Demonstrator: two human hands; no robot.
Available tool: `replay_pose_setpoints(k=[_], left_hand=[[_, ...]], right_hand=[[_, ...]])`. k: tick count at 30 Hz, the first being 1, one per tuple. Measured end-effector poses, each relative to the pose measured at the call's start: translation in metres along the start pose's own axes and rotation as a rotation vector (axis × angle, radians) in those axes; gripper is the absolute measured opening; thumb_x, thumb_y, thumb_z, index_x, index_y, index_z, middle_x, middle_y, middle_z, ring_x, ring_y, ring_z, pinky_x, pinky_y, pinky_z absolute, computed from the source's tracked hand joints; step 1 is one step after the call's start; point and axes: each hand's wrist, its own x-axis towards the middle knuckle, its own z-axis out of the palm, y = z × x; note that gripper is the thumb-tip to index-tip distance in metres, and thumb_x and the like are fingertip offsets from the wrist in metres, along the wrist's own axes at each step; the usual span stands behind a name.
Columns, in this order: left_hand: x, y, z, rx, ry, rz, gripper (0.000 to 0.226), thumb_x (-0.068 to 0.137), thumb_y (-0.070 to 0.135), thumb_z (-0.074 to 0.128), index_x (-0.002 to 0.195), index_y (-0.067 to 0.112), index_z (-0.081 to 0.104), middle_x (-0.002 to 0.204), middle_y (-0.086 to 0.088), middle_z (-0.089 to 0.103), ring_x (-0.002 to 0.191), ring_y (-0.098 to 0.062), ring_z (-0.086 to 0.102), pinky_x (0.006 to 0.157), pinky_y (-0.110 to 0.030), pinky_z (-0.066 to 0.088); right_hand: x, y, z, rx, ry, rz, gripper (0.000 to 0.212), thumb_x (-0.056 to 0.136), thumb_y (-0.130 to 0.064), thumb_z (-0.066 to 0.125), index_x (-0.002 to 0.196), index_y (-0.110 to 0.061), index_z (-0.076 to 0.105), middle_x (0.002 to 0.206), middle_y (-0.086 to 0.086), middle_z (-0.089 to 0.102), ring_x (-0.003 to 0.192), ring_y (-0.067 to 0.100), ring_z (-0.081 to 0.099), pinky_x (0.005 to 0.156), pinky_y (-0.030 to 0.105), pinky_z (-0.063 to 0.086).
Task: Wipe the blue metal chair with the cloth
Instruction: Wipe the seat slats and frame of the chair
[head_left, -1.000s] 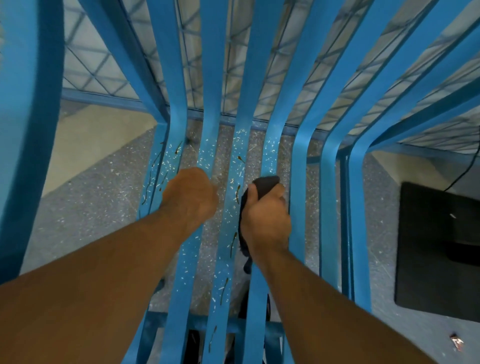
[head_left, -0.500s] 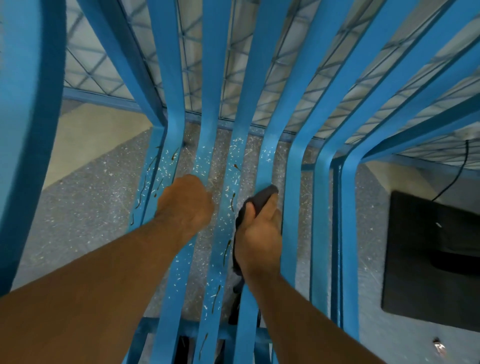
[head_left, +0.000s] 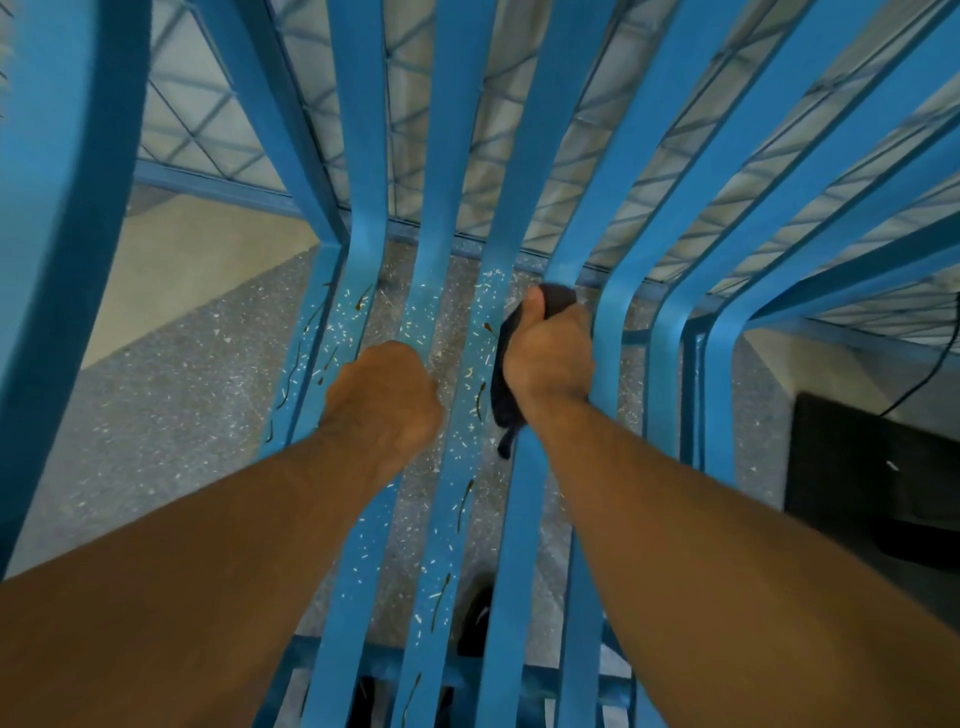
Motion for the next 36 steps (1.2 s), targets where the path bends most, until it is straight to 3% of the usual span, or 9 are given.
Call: replay_pose_setpoints(k=[3,8,13,17,20,24,32,34,36], left_hand=[[0.003,-0.002,0.002,0.032,0.017,0.012,0.028,0.094,0.032,0.06,0.078,0.012,0.047,0.07,-0.002,0.049,0.057,-0.014,0.043,0.051,-0.026,0.037],[0.001,-0.002,0.003,0.02,0.023,0.027,0.04,0.095,0.034,0.058,0.066,0.017,0.037,0.065,0.0,0.044,0.053,-0.01,0.04,0.042,-0.021,0.026],[0.003,-0.002,0.002,0.019,-0.005,0.025,0.04,0.096,0.036,0.057,0.067,0.016,0.038,0.066,0.0,0.044,0.054,-0.01,0.041,0.045,-0.023,0.03],[0.001,0.0,-0.003,0.017,-0.036,0.005,0.031,0.095,0.03,0.058,0.073,0.011,0.046,0.066,-0.001,0.045,0.054,-0.012,0.042,0.043,-0.023,0.033],[-0.001,0.002,-0.004,0.016,-0.032,-0.01,0.032,0.096,0.027,0.058,0.071,0.013,0.042,0.066,0.0,0.043,0.053,-0.01,0.04,0.041,-0.022,0.027],[0.0,0.002,-0.003,0.021,-0.025,-0.013,0.024,0.094,0.024,0.06,0.079,0.012,0.047,0.066,0.001,0.042,0.053,-0.01,0.038,0.042,-0.022,0.027],[0.003,-0.001,0.0,0.006,-0.013,-0.007,0.031,0.095,0.025,0.059,0.075,0.014,0.039,0.065,0.002,0.04,0.053,-0.009,0.036,0.042,-0.021,0.025],[0.003,-0.001,0.001,-0.016,0.001,-0.007,0.025,0.095,0.029,0.059,0.085,0.014,0.042,0.066,0.003,0.038,0.053,-0.009,0.035,0.044,-0.021,0.026],[0.003,-0.001,0.003,-0.034,0.009,-0.003,0.021,0.095,0.029,0.06,0.092,0.014,0.047,0.067,0.004,0.038,0.054,-0.009,0.036,0.046,-0.021,0.028]], right_hand=[[0.016,-0.009,0.006,-0.038,0.09,-0.175,0.044,0.102,-0.044,0.036,0.125,-0.007,0.04,0.118,0.011,0.056,0.095,0.03,0.059,0.069,0.03,0.042],[0.023,-0.013,0.005,0.045,0.192,-0.359,0.049,0.104,-0.033,0.036,0.141,-0.003,0.031,0.138,0.013,0.045,0.118,0.03,0.051,0.097,0.039,0.043],[0.014,-0.012,0.0,0.056,0.029,-0.097,0.035,0.103,-0.044,0.032,0.117,-0.013,0.041,0.113,0.011,0.059,0.107,0.032,0.057,0.075,0.031,0.036],[-0.021,0.011,-0.006,-0.014,-0.03,0.044,0.048,0.103,-0.046,0.027,0.13,-0.009,0.044,0.125,0.017,0.058,0.11,0.036,0.056,0.08,0.037,0.042],[-0.058,0.039,-0.005,-0.146,-0.006,-0.025,0.053,0.099,-0.052,0.035,0.132,-0.011,0.039,0.124,0.015,0.058,0.105,0.037,0.059,0.076,0.039,0.047],[-0.07,0.053,-0.006,-0.219,-0.038,-0.093,0.063,0.097,-0.052,0.041,0.142,-0.011,0.026,0.13,0.013,0.051,0.108,0.036,0.057,0.086,0.045,0.052],[-0.001,0.006,0.001,-0.053,-0.041,0.005,0.048,0.097,-0.052,0.046,0.12,-0.01,0.04,0.094,0.004,0.06,0.069,0.02,0.054,0.059,0.031,0.046],[0.014,-0.008,0.003,-0.066,0.026,-0.052,0.05,0.098,-0.05,0.043,0.124,-0.008,0.04,0.098,0.005,0.058,0.077,0.025,0.057,0.062,0.033,0.045],[0.023,-0.01,0.007,-0.109,0.163,-0.222,0.051,0.1,-0.046,0.041,0.128,-0.003,0.039,0.119,0.014,0.056,0.099,0.035,0.059,0.077,0.039,0.047]])
